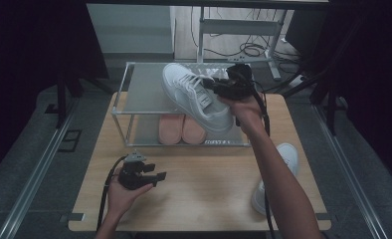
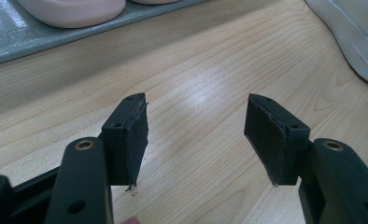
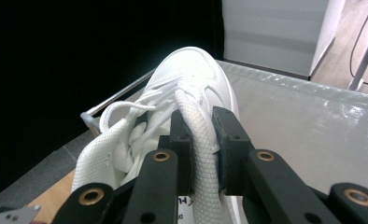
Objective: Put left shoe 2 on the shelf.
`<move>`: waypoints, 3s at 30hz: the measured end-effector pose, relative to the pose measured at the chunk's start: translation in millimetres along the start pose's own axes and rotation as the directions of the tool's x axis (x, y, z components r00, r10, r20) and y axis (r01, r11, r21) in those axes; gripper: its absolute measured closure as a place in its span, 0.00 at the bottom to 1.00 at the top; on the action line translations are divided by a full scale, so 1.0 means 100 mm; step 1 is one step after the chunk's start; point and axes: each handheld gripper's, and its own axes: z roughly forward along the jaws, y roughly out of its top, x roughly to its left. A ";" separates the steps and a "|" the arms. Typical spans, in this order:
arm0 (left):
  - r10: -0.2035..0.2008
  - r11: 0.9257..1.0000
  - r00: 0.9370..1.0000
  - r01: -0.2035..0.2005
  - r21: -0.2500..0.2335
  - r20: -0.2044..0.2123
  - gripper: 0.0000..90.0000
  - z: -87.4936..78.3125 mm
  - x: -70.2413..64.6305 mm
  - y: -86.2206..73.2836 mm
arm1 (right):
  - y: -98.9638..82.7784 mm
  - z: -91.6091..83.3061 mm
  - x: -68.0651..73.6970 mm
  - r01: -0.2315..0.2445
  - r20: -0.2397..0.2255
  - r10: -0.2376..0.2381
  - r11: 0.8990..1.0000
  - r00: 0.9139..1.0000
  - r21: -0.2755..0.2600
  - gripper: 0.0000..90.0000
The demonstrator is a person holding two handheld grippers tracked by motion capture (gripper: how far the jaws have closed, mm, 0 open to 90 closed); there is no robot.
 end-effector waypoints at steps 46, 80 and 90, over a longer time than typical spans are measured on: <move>0.004 1.000 1.000 -0.004 -0.027 0.002 0.45 -0.08 0.02 0.01 | 0.50 0.99 -0.21 -0.208 0.223 0.215 0.977 0.951 -0.055 0.88; 0.016 1.000 1.000 -0.016 -0.004 -0.025 0.45 -0.02 0.04 -0.02 | 0.16 1.28 -0.43 -0.234 0.269 0.248 0.969 0.930 -0.084 0.70; 0.008 1.000 1.000 -0.009 -0.022 -0.027 0.44 -0.04 0.04 -0.01 | 0.06 0.87 -0.42 -0.109 0.207 0.117 0.993 0.971 -0.048 0.89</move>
